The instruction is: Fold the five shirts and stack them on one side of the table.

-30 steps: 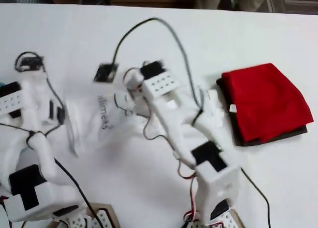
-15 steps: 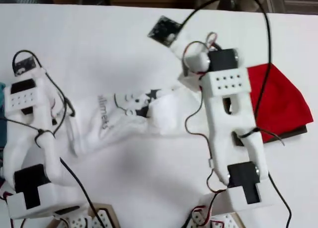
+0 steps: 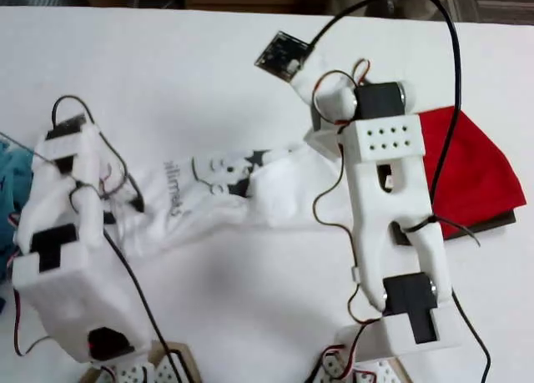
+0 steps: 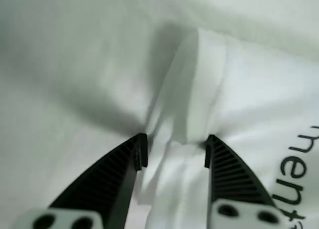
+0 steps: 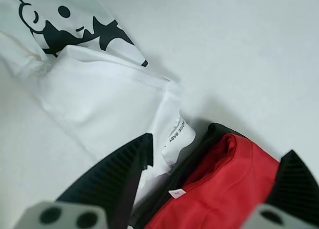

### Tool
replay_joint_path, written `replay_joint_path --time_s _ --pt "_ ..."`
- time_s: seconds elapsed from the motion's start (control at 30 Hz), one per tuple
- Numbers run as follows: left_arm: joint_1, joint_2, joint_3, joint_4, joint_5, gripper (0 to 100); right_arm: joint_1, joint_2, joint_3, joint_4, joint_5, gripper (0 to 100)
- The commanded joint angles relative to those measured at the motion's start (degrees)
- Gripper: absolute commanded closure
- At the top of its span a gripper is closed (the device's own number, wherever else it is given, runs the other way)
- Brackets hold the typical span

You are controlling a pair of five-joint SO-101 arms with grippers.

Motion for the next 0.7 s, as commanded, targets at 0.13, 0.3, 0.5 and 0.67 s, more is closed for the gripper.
replay_joint_path --time_s 0.13,0.3,0.5,0.67 --pt "-0.6 9.8 -10.9 8.2 0.0 79 0.7 -3.4 -0.4 0.2 0.3 61.1" --pt "-7.1 10.1 -18.2 9.3 -3.2 79 0.7 -3.4 -0.4 0.3 2.3 61.1" --pt "-6.8 10.7 -18.9 9.1 -8.0 79 0.6 -3.4 -0.5 0.3 3.8 61.1" --pt "-6.6 10.8 -18.9 9.0 -8.8 79 0.2 -3.4 -0.5 0.3 3.8 61.1"
